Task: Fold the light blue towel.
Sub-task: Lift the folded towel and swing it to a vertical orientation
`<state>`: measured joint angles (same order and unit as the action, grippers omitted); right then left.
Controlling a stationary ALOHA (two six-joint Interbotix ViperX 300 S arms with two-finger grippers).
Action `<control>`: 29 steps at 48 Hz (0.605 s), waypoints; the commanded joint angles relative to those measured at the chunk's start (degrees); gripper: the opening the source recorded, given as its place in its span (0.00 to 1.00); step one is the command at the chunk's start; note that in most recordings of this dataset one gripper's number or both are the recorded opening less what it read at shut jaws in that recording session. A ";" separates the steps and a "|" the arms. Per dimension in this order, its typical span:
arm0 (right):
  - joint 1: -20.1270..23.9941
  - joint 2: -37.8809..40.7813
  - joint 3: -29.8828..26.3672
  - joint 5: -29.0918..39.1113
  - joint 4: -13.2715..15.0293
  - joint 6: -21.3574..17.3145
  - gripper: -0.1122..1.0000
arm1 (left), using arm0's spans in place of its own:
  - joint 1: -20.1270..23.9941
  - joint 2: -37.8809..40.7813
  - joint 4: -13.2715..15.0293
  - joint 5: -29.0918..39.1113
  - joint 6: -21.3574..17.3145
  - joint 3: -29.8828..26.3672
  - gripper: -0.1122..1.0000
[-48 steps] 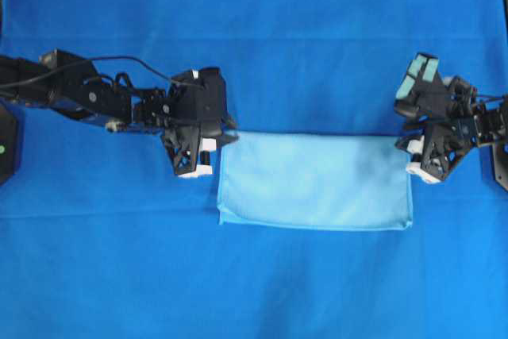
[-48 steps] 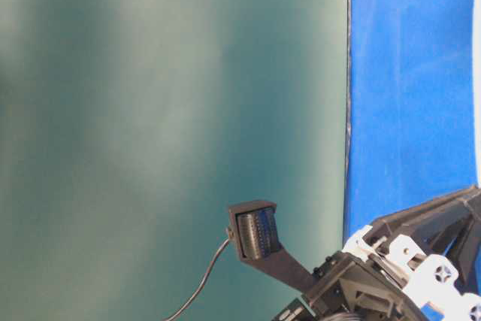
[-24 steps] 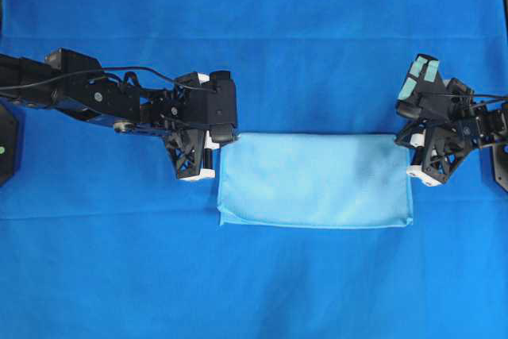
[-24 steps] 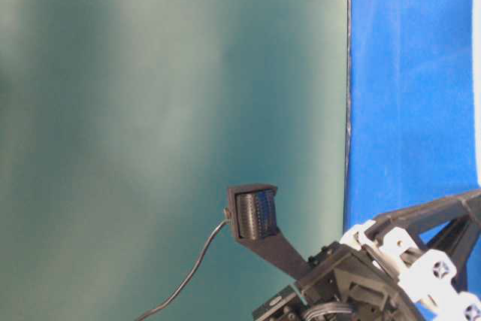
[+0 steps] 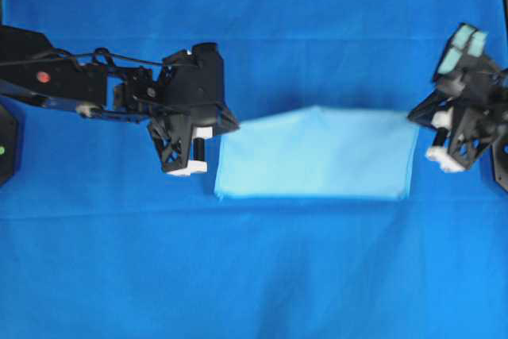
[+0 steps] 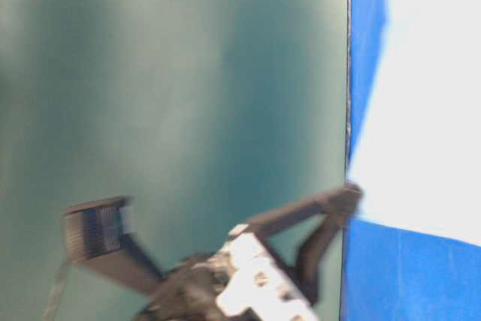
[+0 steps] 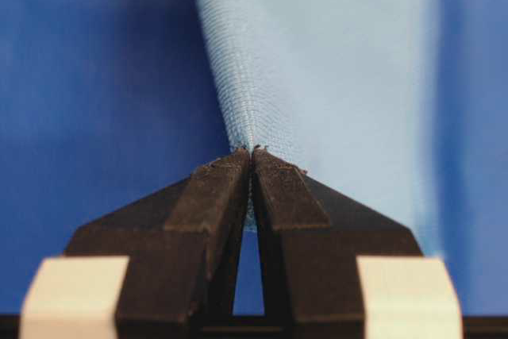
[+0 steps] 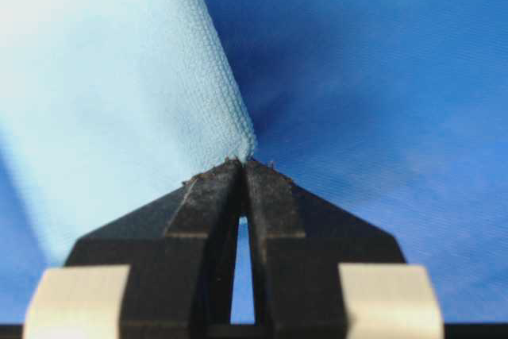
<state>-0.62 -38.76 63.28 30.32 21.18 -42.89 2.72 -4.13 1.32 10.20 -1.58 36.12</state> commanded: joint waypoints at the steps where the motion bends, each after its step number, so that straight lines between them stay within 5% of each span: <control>1: 0.53 -4.22 -1.93 2.90 -0.09 -0.09 0.12 | -0.44 -2.55 0.09 -0.18 0.00 -1.49 0.13; 29: -2.46 -8.88 -2.99 5.45 2.55 -0.44 0.12 | -2.02 -7.21 0.00 -4.66 0.09 -0.09 0.13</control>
<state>-1.41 -48.08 61.79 36.21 22.76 -43.24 1.41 -10.11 1.32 6.94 -1.67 36.56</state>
